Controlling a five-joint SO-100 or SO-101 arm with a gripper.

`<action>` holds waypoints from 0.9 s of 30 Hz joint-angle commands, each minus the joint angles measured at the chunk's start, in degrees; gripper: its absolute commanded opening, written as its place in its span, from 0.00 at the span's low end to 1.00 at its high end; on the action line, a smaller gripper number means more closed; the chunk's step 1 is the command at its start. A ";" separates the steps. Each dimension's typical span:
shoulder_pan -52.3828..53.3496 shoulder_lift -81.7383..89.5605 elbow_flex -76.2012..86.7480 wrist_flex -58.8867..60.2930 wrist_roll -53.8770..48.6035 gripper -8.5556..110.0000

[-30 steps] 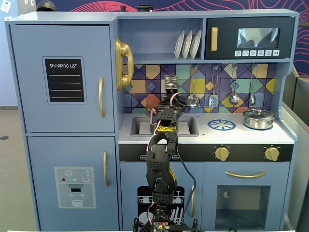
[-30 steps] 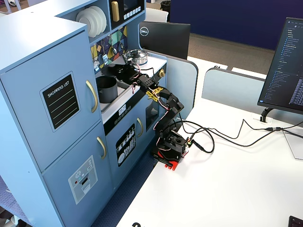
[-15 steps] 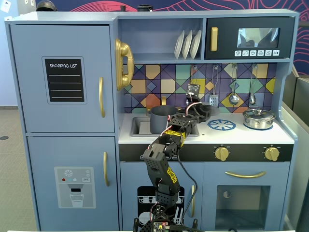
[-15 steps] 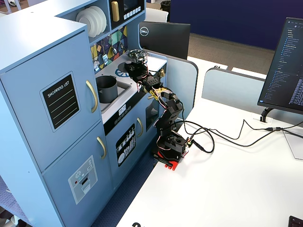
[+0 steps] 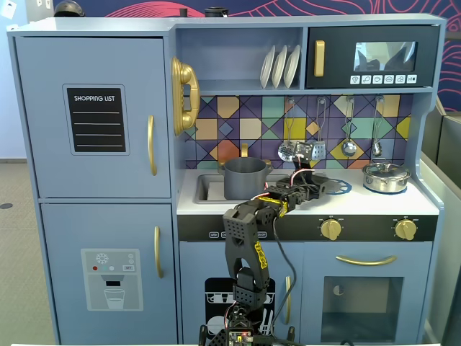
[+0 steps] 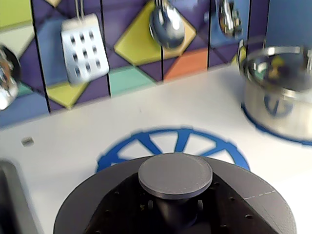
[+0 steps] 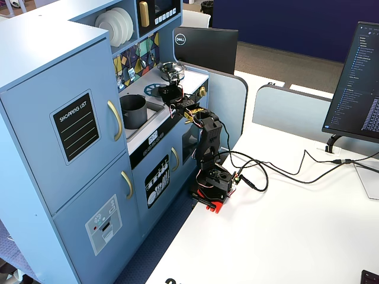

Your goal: Take off the lid from the gray recipient and place it on the counter

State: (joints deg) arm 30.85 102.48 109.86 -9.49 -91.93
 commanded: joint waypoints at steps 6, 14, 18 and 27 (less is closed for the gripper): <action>1.41 -2.46 1.49 -4.22 -0.26 0.07; 3.25 -0.79 5.71 -9.40 2.90 0.34; 3.60 0.62 5.71 -9.76 2.99 0.37; 3.25 8.61 2.55 -3.87 1.85 0.35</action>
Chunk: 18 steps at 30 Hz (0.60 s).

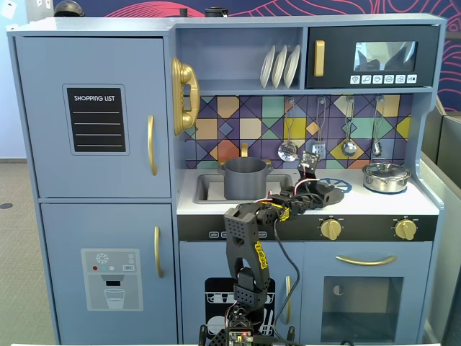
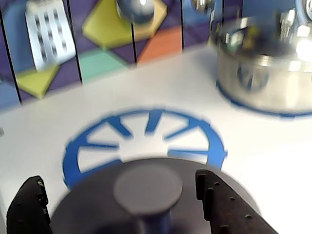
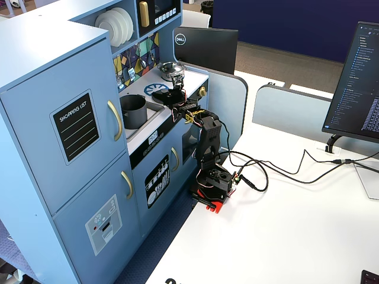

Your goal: Take off the lid from the gray recipient and place it on the counter

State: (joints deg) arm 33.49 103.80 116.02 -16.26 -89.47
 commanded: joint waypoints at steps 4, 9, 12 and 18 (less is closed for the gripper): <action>-0.70 15.73 -6.50 12.13 -1.67 0.29; -6.77 34.98 -5.45 39.38 -0.79 0.07; -13.62 46.67 -4.48 58.89 4.83 0.07; -27.51 65.30 6.86 80.77 10.63 0.07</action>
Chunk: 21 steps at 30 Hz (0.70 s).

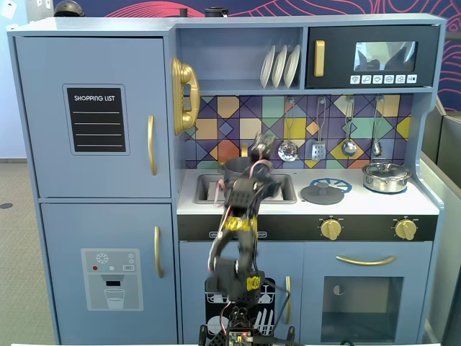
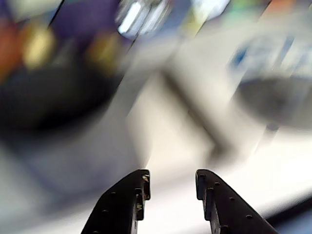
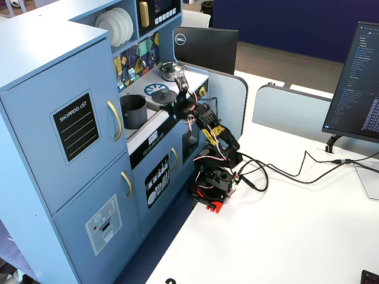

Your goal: Take off the lid from the gray recipient and place it on the counter

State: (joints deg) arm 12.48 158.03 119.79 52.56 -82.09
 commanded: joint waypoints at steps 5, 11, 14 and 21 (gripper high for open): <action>-11.16 20.48 15.64 29.44 -6.50 0.07; -12.39 23.99 32.52 28.04 -3.87 0.07; -13.27 23.99 40.34 25.05 -2.11 0.07; -11.87 24.08 52.21 19.34 -1.32 0.07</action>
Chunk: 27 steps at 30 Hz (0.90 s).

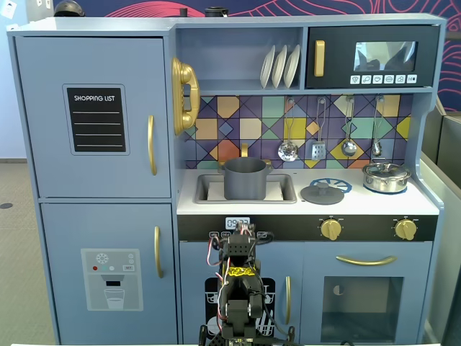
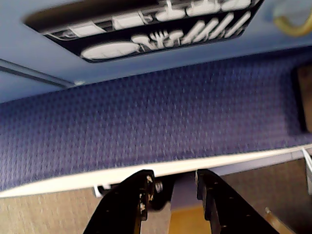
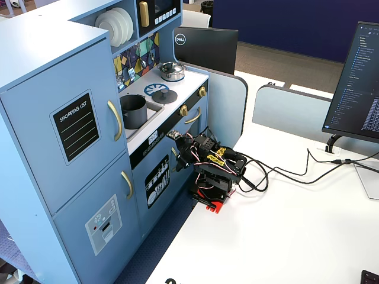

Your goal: Take off the lid from the gray recipient and place it on the counter

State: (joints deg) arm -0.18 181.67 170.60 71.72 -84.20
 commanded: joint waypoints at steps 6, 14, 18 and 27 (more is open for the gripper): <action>-2.46 0.44 1.41 10.28 3.08 0.08; -1.41 0.44 1.41 15.38 1.05 0.10; -1.41 0.44 1.41 15.91 -2.55 0.10; -1.41 0.44 1.41 15.91 -2.37 0.11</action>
State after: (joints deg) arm -2.37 182.46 171.83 77.17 -86.31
